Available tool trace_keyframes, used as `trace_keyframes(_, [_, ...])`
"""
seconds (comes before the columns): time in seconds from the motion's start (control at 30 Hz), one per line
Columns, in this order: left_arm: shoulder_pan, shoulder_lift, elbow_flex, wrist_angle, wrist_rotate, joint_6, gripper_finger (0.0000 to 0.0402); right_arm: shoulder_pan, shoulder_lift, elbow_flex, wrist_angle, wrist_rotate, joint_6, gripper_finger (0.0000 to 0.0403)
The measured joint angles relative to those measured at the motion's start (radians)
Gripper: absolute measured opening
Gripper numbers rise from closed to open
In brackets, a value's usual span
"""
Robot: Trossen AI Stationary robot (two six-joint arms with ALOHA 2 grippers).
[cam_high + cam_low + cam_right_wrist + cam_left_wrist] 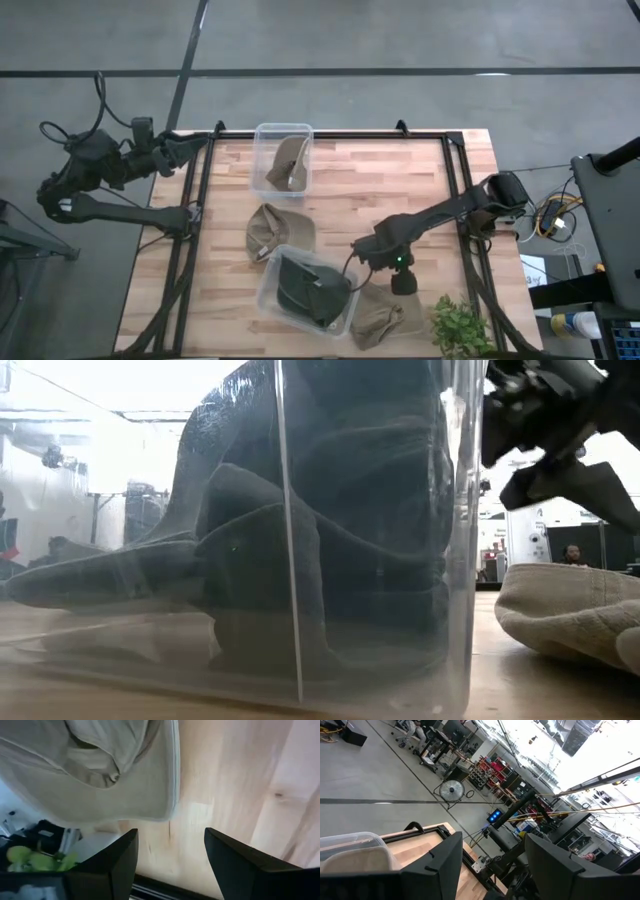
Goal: Pick & Place hat
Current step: Put the bottom brown cap into the top transparent bin
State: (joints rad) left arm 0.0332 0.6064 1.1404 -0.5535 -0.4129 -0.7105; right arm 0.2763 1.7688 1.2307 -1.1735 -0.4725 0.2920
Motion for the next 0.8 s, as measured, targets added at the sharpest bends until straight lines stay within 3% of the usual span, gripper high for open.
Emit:
trace_keyframes(0.43, [0.000, 0.002, 0.000, 0.000, -0.008, 0.000, 0.0208, -0.001, -0.022, -0.216, 0.245, -0.030, -0.029, 0.0221])
trace_keyframes(0.8, [0.000, 0.003, 0.000, 0.000, -0.018, -0.005, 0.0208, -0.001, -0.020, -0.252, 0.366, -0.097, -0.021, 0.0220])
